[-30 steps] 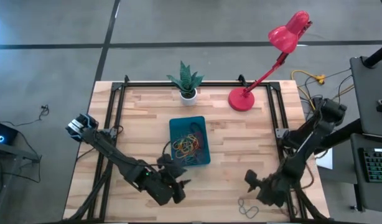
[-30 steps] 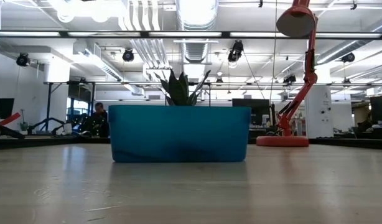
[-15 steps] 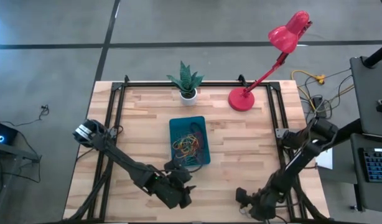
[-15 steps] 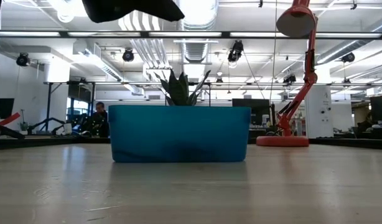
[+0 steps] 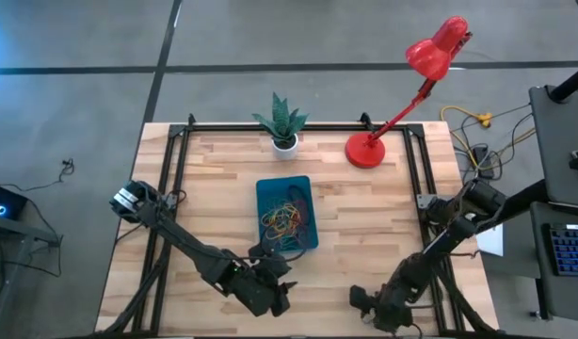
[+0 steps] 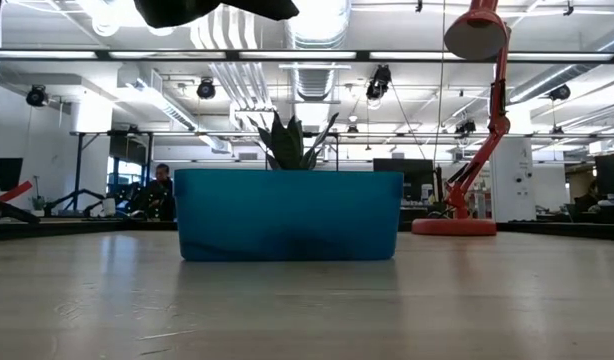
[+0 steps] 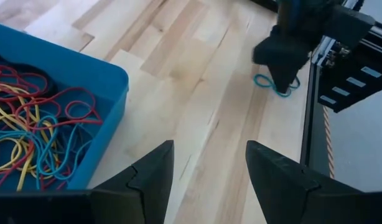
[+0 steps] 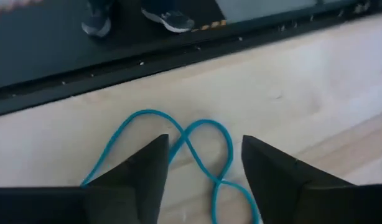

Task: Pick and place rubber bands into bin
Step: Put the blue rubber band into the blue bin, then return to Home Position

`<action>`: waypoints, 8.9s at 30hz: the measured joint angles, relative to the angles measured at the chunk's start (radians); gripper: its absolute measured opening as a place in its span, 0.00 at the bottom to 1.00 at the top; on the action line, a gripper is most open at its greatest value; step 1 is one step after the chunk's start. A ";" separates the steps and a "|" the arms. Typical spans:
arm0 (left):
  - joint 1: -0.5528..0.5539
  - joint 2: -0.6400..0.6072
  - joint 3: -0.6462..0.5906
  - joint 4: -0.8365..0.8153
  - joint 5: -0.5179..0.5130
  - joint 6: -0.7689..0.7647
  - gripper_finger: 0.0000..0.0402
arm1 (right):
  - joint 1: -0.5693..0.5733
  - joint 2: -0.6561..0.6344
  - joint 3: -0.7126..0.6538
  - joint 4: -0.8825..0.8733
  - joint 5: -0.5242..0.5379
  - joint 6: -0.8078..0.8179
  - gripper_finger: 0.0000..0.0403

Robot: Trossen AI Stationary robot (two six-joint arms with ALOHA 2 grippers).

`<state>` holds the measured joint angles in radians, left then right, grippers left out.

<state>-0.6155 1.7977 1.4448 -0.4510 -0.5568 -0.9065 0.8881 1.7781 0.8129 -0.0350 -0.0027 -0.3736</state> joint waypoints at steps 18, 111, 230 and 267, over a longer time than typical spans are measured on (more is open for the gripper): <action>0.000 -0.001 0.000 -0.005 0.001 0.005 0.46 | -0.255 -0.019 0.008 -0.051 -0.064 0.196 0.02; 0.870 -1.254 -1.160 0.496 0.486 0.573 0.46 | -0.814 -1.700 -0.513 -0.308 0.261 1.005 0.43; 0.602 -1.549 -1.440 0.834 0.523 0.573 0.46 | -0.814 -1.763 -0.804 0.084 0.258 1.002 0.42; 0.602 -1.543 -1.440 0.835 0.523 0.574 0.46 | -0.814 -1.763 -0.803 0.084 0.258 1.002 0.41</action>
<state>-0.0139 0.2546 0.0048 0.3836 -0.0338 -0.3328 0.0738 0.0147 0.0096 0.0490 0.2558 0.6281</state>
